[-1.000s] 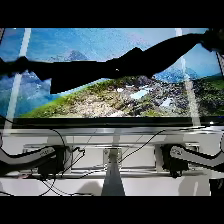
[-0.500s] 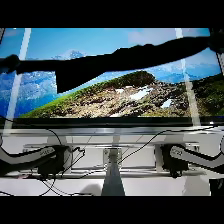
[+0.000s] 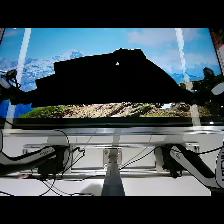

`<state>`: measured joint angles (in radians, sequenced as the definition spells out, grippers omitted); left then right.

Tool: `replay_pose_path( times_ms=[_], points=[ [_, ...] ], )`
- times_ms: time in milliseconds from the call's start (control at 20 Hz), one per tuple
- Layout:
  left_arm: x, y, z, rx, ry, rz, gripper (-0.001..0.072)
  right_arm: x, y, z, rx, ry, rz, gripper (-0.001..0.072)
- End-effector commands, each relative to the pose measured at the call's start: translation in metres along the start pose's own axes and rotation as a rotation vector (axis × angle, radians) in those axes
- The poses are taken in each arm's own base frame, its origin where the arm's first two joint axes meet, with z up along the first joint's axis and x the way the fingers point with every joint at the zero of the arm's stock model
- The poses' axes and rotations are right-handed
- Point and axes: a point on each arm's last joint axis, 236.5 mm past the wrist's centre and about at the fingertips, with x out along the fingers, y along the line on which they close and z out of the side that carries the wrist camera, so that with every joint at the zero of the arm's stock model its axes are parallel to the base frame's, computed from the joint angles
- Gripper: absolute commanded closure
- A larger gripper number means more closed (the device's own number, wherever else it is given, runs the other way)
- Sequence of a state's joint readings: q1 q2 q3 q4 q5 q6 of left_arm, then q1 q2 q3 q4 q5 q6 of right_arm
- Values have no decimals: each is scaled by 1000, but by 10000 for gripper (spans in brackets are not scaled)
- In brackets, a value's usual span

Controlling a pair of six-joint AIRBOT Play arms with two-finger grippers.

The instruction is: Fold the clothes and pants, and hang the long-sleeved shirts on hangers.

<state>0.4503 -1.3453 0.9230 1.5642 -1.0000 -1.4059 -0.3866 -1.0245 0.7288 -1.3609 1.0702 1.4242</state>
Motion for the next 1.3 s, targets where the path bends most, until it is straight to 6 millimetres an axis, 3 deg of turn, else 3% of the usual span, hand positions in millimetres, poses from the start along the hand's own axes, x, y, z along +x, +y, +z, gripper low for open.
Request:
replay_pose_path(
  times_ms=[0, 50, 100, 150, 200, 250, 450, 550, 650, 750, 800, 850, 950, 1100, 1150, 1200, 1250],
  points=[
    [4, 5, -8, 17, 18, 25, 701, 15, -3, -33, -90, 65, 1, 687],
    [4, 6, -7, 17, 15, 25, 700, 16, -4, -26, -110, 38, -5, 642],
    [4, 6, -7, 17, 15, 25, 700, 16, -6, -17, -128, 0, -14, 516],
    [4, 6, -7, 17, 15, 25, 700, 16, -7, -8, -129, -36, -22, 327],
    [4, 6, -7, 17, 14, 26, 700, 15, -8, 2, -129, -78, -30, 204],
    [4, 6, -6, 17, 12, 26, 700, 14, -9, 10, -129, -112, -38, 202],
    [4, 6, -6, 17, 11, 26, 700, 14, -15, 39, -125, -226, -65, 206],
    [4, 6, -6, 17, 10, 26, 700, 22, -17, 42, -114, -216, -65, 211],
    [4, 6, -6, 17, 10, 26, 699, 31, -18, 43, -110, -185, -61, 334],
    [4, 6, -5, 17, 5, 27, 700, 26, -18, 58, -115, -206, -63, 632],
    [3, 7, 0, 15, -12, 30, 701, 17, -17, 72, -119, -242, -67, 691],
    [0, 8, 10, -22, -47, 35, 701, 3, -16, 91, -126, -291, -71, 691],
    [-23, 20, 48, -169, -168, 53, 703, -34, -11, 132, -113, -411, -77, 692],
    [-101, 40, 121, -207, -386, 81, 705, -103, -3, 194, -19, -628, -58, 692],
    [-130, 44, 141, -209, -455, 87, 704, -121, -1, 206, 10, -664, -46, 692],
    [-151, 47, 148, -212, -482, 93, 704, -125, -3, 208, 52, -662, -33, 692],
    [-155, 52, 145, -214, -466, 107, 704, -120, -10, 200, 108, -623, -28, 692]
  ],
)
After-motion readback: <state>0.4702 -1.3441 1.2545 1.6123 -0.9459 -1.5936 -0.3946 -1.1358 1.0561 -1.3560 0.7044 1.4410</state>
